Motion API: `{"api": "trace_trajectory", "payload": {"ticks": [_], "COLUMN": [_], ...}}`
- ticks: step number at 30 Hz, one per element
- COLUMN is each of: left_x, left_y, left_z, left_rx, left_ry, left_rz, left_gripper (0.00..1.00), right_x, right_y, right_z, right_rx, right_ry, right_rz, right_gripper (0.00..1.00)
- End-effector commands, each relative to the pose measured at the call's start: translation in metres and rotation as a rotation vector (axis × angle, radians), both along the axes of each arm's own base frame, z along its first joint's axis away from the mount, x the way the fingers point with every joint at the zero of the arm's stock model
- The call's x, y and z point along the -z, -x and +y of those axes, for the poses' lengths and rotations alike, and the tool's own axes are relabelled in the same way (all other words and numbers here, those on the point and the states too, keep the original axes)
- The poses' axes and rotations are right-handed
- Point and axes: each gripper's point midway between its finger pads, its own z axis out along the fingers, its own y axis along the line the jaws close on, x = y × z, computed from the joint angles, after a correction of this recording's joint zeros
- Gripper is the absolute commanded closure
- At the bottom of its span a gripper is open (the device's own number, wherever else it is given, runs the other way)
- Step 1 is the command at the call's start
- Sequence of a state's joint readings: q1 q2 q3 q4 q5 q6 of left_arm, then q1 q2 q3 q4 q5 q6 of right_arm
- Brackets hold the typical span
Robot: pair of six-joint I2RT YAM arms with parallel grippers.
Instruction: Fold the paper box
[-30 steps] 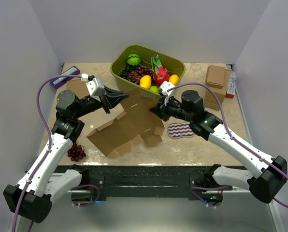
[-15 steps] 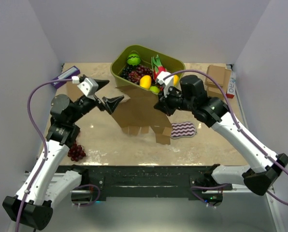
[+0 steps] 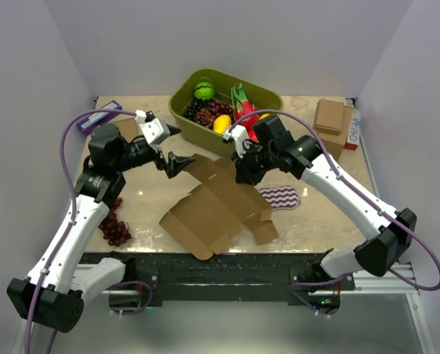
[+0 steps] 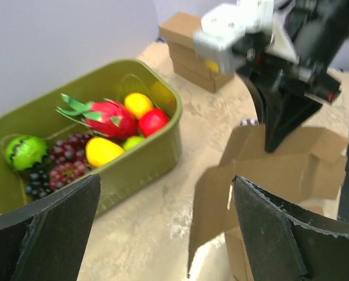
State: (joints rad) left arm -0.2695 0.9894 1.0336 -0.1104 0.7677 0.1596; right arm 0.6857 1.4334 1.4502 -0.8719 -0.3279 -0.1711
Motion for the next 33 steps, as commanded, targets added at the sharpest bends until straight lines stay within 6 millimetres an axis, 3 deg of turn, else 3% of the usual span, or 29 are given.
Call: {"api": "trace_trajectory", "payload": {"ticks": [1,3,7,10,11,14,22,28,31,33], "left_x": [0.015,0.027,0.034,0.038,0.041,0.045,0.063,0.067,0.066,0.068], "left_y": [0.008,0.007,0.002,-0.002,-0.001,0.001,-0.001,-0.006,-0.006,-0.006], "left_z": [-0.009,-0.013,-0.014,-0.013,-0.016,-0.022,-0.026,-0.023,-0.023,-0.023], "left_rx": [0.074,0.075,0.053,0.03,0.036,0.05,0.01,-0.021,-0.027,-0.034], "left_ry": [-0.071,-0.095,-0.104,-0.107,-0.108,-0.108,-0.167,-0.179,-0.175,-0.168], "left_rz": [0.031,0.061,0.068,0.074,0.079,0.091,0.116,0.116,0.108,0.104], "left_gripper": [0.0,0.0,0.0,0.11,0.21,0.35,0.39,0.7,0.98,1.0], "right_x": [-0.029,-0.027,-0.026,-0.027,-0.027,-0.028,-0.031,-0.034,-0.036,-0.04], "right_y": [-0.001,-0.003,-0.006,-0.01,-0.01,-0.013,-0.017,-0.019,-0.023,-0.028], "right_z": [0.006,0.006,0.011,0.014,0.014,0.016,0.019,0.017,0.017,0.015], "right_rx": [-0.06,-0.065,-0.084,-0.09,-0.093,-0.098,-0.113,-0.11,-0.092,-0.044], "right_ry": [-0.04,-0.028,-0.025,-0.025,-0.021,-0.017,-0.016,-0.016,-0.017,-0.019], "right_rz": [-0.06,-0.053,-0.05,-0.054,-0.051,-0.055,-0.068,-0.088,-0.104,-0.118], "right_gripper": [1.0,1.0,1.0,1.0,1.0,1.0,1.0,1.0,1.0,0.97]}}
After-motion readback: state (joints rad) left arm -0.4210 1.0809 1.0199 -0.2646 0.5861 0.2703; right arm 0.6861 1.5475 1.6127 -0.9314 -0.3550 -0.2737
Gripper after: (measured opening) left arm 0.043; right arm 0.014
